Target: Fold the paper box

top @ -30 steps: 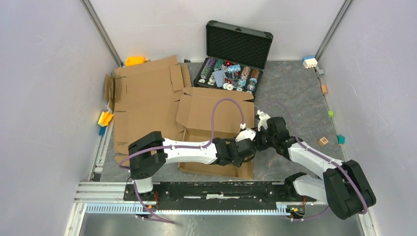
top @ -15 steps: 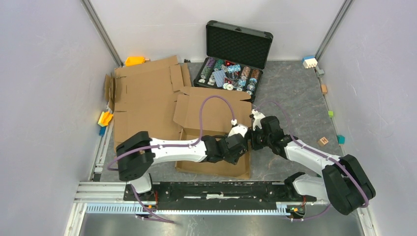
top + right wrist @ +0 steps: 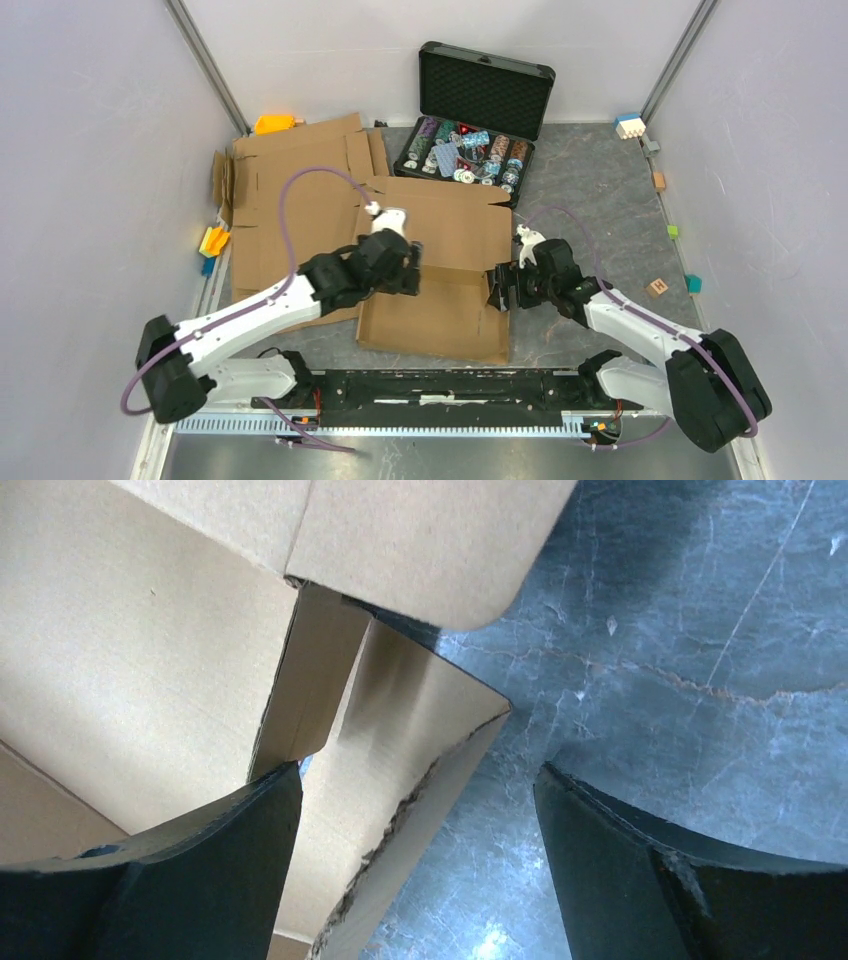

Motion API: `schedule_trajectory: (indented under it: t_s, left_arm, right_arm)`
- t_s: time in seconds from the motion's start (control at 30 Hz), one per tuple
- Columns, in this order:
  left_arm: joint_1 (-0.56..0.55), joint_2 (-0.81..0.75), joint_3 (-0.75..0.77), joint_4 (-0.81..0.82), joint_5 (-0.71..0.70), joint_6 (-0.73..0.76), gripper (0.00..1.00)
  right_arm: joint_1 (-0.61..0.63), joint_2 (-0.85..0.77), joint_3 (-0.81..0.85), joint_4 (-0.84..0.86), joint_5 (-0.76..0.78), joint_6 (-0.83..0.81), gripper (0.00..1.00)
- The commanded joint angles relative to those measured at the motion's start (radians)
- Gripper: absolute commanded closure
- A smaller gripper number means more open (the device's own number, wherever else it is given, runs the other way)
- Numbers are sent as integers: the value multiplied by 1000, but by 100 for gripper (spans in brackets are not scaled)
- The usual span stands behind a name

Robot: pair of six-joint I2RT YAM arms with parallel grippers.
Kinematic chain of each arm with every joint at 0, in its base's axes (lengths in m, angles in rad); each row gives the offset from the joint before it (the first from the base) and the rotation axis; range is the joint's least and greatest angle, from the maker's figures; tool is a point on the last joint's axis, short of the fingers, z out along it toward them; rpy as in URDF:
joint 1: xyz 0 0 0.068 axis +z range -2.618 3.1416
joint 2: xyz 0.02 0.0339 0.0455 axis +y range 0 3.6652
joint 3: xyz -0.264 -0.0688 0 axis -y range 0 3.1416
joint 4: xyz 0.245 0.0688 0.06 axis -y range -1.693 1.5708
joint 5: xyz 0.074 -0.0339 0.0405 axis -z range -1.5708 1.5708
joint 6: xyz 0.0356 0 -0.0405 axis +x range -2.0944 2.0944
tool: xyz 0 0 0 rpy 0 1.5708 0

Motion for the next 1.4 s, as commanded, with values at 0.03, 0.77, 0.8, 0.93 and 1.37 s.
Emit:
schedule_trajectory:
  t_s: [0.03,0.77,0.8,0.93,1.37]
  left_arm:
    - [122,-138,-107,-133,-39,-23,14]
    - [192,-149,-240,-73,50,-27,50]
    - [191,-146,-242,-71,49,-26,53]
    - [191,-129,-249,-64,54,-27,60]
    - [190,-116,-269,37,157,-48,65]
  right_arm:
    - [5,-83,-21,-81,14,8,11]
    - [35,-308,135,-373,-49,29,99]
    - [35,-309,149,-378,-54,28,100]
    - [34,-301,196,-394,-51,22,100]
    - [36,-256,184,-247,-179,94,82]
